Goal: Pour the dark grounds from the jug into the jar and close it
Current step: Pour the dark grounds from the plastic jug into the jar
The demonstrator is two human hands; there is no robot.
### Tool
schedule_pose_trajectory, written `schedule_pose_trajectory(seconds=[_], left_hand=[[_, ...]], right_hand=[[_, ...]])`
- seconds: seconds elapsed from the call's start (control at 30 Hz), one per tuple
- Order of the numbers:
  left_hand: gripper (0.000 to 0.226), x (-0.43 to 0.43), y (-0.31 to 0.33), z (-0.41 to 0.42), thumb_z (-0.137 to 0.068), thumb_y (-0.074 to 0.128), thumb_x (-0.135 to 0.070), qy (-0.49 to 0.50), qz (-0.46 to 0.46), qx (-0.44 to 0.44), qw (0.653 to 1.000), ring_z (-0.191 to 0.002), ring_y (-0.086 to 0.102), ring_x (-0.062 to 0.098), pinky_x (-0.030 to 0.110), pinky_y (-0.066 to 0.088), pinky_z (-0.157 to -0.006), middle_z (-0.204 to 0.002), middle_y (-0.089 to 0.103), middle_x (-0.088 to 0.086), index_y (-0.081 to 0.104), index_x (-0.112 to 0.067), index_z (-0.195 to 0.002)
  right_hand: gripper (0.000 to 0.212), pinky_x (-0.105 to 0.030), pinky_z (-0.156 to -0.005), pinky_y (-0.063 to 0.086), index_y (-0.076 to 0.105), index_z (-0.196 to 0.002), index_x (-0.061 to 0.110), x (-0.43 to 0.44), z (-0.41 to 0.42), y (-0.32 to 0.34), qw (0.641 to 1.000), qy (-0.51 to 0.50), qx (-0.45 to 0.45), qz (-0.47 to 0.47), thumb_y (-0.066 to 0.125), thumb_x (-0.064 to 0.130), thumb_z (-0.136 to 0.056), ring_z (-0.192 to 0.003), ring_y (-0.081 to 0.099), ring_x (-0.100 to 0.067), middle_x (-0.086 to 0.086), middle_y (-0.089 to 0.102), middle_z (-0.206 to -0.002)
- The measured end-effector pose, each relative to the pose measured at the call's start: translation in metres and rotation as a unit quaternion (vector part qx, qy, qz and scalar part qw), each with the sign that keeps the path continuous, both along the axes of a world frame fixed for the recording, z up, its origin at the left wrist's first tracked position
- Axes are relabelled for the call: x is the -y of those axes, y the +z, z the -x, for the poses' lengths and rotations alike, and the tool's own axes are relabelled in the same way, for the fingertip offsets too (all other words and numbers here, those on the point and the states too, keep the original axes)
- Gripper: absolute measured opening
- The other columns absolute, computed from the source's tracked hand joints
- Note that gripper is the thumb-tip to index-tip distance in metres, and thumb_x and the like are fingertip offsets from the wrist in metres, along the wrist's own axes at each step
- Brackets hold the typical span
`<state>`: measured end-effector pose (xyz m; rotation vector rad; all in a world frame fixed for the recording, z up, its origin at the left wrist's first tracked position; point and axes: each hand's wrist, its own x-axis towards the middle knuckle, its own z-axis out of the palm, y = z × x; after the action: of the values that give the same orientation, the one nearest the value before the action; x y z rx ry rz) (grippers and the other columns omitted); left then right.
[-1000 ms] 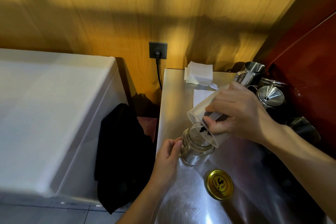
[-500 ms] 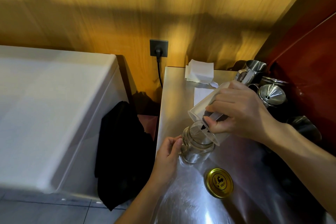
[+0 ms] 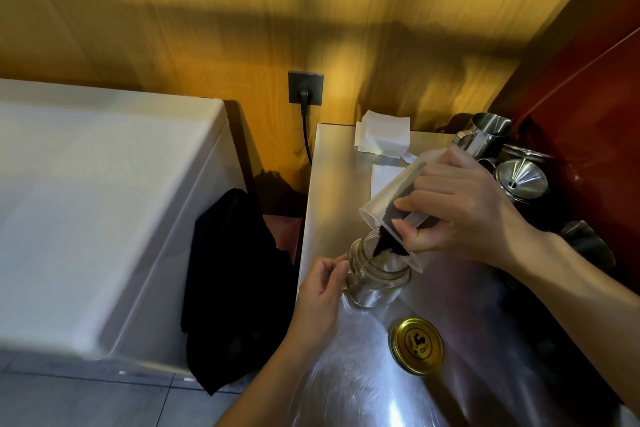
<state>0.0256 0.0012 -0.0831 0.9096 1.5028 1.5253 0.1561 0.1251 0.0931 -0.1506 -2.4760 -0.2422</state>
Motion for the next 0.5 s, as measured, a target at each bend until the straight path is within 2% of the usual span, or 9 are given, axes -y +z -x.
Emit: schedule_pose_trajectory(seconds=[0.1, 0.2, 0.27, 0.37, 0.5], left_hand=[[0.024, -0.002, -0.007, 0.000, -0.085, 0.055, -0.057, -0.009, 0.002, 0.031, 0.999, -0.081, 0.063, 0.002, 0.018, 0.050, -0.071, -0.078, 0.068, -0.017, 0.061, -0.036, -0.076], [0.022, -0.003, -0.012, 0.001, -0.083, 0.058, -0.055, -0.011, 0.004, 0.058, 0.998, -0.086, 0.062, 0.011, 0.032, 0.049, -0.078, -0.078, 0.068, -0.013, 0.062, -0.035, -0.075], [0.023, -0.003, -0.012, 0.000, -0.083, 0.057, -0.057, -0.013, 0.002, 0.061, 0.998, -0.087, 0.063, 0.011, 0.032, 0.049, -0.079, -0.079, 0.068, -0.013, 0.062, -0.036, -0.075], [0.037, -0.004, -0.012, 0.000, -0.073, 0.054, -0.076, -0.008, 0.003, 0.033, 0.999, -0.084, 0.063, 0.001, 0.019, 0.050, -0.071, -0.081, 0.069, -0.019, 0.060, -0.039, -0.076], [0.039, -0.005, -0.016, -0.001, -0.071, 0.057, -0.075, -0.013, 0.006, 0.054, 0.998, -0.088, 0.063, 0.007, 0.029, 0.049, -0.078, -0.081, 0.069, -0.016, 0.061, -0.037, -0.076]], right_hand=[[0.022, -0.028, -0.061, 0.026, 0.064, -0.055, 0.003, 0.000, 0.000, -0.001, 1.000, 0.002, 0.000, -0.009, 0.068, 0.015, -0.073, -0.044, 0.049, -0.021, -0.007, 0.054, -0.045], [0.020, -0.030, -0.059, 0.029, 0.064, -0.056, 0.003, 0.000, 0.000, -0.001, 1.000, 0.001, -0.006, -0.011, 0.070, 0.014, -0.072, -0.045, 0.051, -0.022, -0.007, 0.054, -0.046], [0.019, -0.029, -0.059, 0.028, 0.064, -0.056, 0.003, 0.000, 0.000, -0.001, 1.000, -0.004, -0.008, -0.013, 0.070, 0.013, -0.071, -0.045, 0.051, -0.022, -0.006, 0.056, -0.047], [0.021, -0.031, -0.058, 0.032, 0.064, -0.056, 0.003, 0.000, 0.000, -0.002, 1.000, -0.008, -0.007, -0.010, 0.069, 0.014, -0.073, -0.045, 0.052, -0.022, -0.008, 0.057, -0.048], [0.025, -0.034, -0.055, 0.036, 0.065, -0.057, 0.002, 0.001, -0.003, 0.000, 1.000, -0.007, -0.013, -0.013, 0.064, 0.016, -0.077, -0.045, 0.053, -0.022, -0.008, 0.058, -0.048]])
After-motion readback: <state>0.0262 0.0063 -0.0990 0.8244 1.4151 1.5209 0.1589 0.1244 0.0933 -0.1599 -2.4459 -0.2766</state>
